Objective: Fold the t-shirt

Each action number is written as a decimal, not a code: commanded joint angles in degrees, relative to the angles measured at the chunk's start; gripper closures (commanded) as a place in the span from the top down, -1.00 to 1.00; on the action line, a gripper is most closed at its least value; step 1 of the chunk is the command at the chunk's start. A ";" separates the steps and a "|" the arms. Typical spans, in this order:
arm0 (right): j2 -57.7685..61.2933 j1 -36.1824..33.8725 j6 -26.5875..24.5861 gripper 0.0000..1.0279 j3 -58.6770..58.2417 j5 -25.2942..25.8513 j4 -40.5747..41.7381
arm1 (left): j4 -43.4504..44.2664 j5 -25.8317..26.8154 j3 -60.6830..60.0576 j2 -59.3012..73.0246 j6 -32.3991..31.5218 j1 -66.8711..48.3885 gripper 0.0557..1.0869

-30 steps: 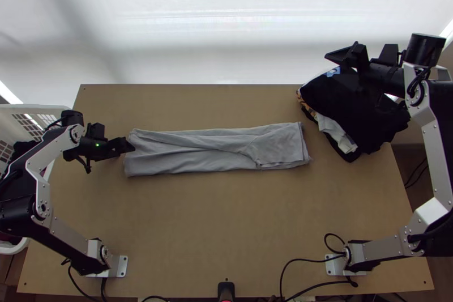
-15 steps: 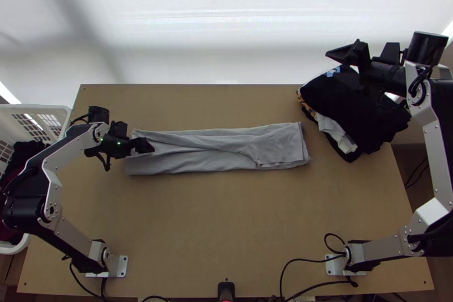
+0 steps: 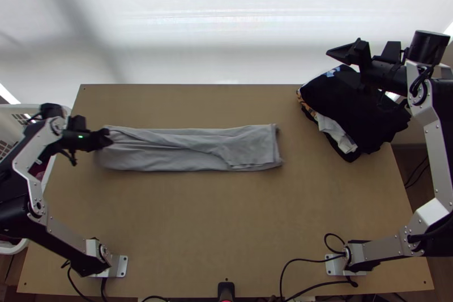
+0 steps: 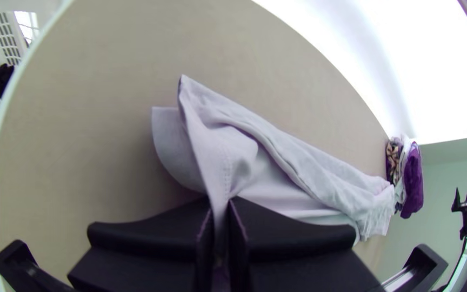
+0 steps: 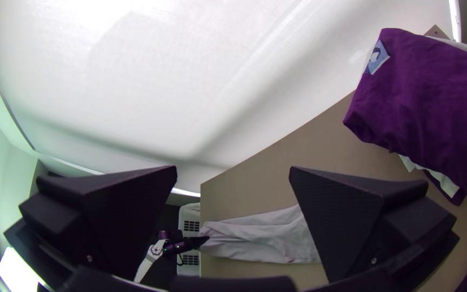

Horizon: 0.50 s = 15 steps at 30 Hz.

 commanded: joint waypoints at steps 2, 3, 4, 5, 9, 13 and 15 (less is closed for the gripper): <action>0.26 -0.38 0.94 0.91 -0.19 -0.79 -0.19 | -5.20 -0.34 6.18 1.36 5.51 5.33 -0.93; 0.26 -0.38 0.94 0.91 -0.27 -0.79 -0.19 | -7.05 -0.25 7.67 1.01 5.60 5.51 -0.93; 0.18 -0.46 0.85 0.91 -0.45 -0.79 -0.19 | -8.81 -0.17 9.08 0.30 5.07 5.42 -0.93; 0.18 -0.55 0.76 0.91 -0.54 -0.79 -0.19 | -10.48 -0.08 10.31 -0.66 4.45 4.72 -0.93; -0.18 -1.17 0.41 0.91 -1.07 -0.79 -0.19 | -12.59 0.10 12.86 -6.55 -0.64 -2.49 -0.93; -0.79 -1.61 0.06 0.91 -1.42 -0.79 -0.19 | -12.50 0.01 16.37 -9.63 -7.94 -11.37 -0.93; -0.97 -1.87 0.06 0.91 -1.51 -0.79 -0.28 | -12.50 0.01 18.74 -9.81 -11.63 -15.76 -0.93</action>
